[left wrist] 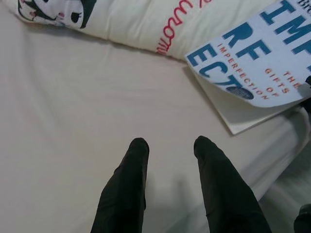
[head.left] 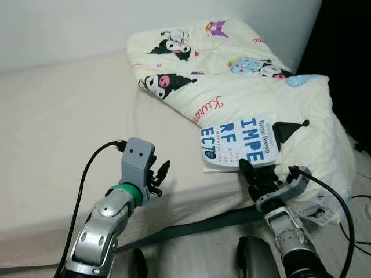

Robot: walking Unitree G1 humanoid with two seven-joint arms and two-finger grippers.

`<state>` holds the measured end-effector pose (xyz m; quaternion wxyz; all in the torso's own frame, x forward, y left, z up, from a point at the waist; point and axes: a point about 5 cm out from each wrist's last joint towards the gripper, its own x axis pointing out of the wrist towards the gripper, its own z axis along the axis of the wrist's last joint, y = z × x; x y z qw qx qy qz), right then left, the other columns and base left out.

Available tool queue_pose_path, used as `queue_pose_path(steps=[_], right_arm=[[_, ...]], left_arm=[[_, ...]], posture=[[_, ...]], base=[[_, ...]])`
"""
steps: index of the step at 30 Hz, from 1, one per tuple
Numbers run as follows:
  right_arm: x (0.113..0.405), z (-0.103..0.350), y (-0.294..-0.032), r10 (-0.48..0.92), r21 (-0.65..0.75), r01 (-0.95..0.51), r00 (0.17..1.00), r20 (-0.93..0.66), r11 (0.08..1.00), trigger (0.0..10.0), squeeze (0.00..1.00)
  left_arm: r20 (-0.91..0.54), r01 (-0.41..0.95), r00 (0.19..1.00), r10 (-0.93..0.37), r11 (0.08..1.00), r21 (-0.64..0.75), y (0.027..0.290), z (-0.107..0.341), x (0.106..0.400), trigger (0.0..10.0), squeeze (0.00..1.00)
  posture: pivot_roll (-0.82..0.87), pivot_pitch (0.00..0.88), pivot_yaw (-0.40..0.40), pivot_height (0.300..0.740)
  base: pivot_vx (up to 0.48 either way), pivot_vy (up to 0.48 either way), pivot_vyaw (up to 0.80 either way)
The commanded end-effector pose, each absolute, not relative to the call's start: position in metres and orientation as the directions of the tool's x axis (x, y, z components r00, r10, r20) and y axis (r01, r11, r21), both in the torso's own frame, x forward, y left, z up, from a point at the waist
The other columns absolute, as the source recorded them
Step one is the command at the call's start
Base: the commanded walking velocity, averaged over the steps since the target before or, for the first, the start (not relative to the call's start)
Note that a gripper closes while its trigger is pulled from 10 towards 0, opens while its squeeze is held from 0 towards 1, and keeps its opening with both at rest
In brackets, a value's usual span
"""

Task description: Clean up the room

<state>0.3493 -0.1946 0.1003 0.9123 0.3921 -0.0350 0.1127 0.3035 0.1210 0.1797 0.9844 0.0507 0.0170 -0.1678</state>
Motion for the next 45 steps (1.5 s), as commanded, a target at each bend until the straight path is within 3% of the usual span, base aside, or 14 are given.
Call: queue_pose_path(steps=[1, 13, 20, 21, 22, 23, 38, 45], right_arm=[[0.348, 0.093, -0.186, 0.229, 0.720, -0.256, 0.964, 0.138, 0.645, 10.0, 0.00], [0.369, 0.127, -0.174, 0.289, 0.670, -0.372, 0.927, 0.238, 0.642, 10.0, 0.00], [0.377, 0.135, -0.177, 0.169, 0.727, -0.296, 0.955, 0.245, 0.620, 9.8, 0.00], [0.378, 0.135, -0.176, 0.160, 0.739, -0.289, 0.957, 0.242, 0.609, 4.4, 0.00], [0.378, 0.135, -0.176, 0.160, 0.739, -0.289, 0.957, 0.242, 0.609, 4.4, 0.00], [0.378, 0.135, -0.175, 0.159, 0.744, -0.286, 0.958, 0.240, 0.604, 0.0, 0.00], [0.385, 0.152, -0.168, 0.251, 0.713, -0.392, 0.920, 0.301, 0.581, 0.0, 0.00], [0.390, 0.179, -0.169, 0.274, 0.659, -0.494, 0.868, 0.414, 0.567, 0.0, 0.00]], left_arm=[[-0.082, 0.323, 0.945, -0.316, 0.942, 0.094, 0.126, 0.175, 0.299, 10.0, 0.00], [-0.096, 0.315, 0.947, -0.306, 0.944, 0.100, 0.129, 0.176, 0.294, 10.0, 0.00], [-0.104, 0.317, 0.946, -0.307, 0.943, 0.101, 0.129, 0.178, 0.294, 10.0, 0.00], [-0.104, 0.317, 0.946, -0.307, 0.943, 0.101, 0.130, 0.179, 0.294, 10.0, 0.00], [-0.104, 0.317, 0.946, -0.307, 0.943, 0.101, 0.130, 0.179, 0.294, 10.0, 0.00], [-0.105, 0.317, 0.946, -0.307, 0.943, 0.102, 0.130, 0.179, 0.294, 10.0, 0.00], [-0.101, 0.316, 0.946, -0.307, 0.944, 0.093, 0.127, 0.179, 0.298, 10.0, 0.00], [-0.085, 0.315, 0.947, -0.308, 0.945, 0.087, 0.124, 0.181, 0.304, 10.0, 0.00]], posture=[[0.04, 0.235, 0.211, 0.540], [0.06, 0.246, 0.214, 0.540], [0.06, 0.245, 0.216, 0.540], [0.07, 0.241, 0.223, 0.540], [0.07, 0.241, 0.223, 0.540], [0.07, 0.240, 0.224, 0.540], [0.05, 0.212, 0.208, 0.540], [0.02, 0.182, 0.193, 0.540]], base=[[0.000, 0.000, 0.00], [0.000, 0.000, 0.00], [0.000, 0.000, 0.00], [0.000, 0.000, 0.00], [0.000, 0.000, 0.00], [0.000, 0.000, 0.00], [0.000, 0.000, 0.00], [0.000, 0.000, 0.00]])
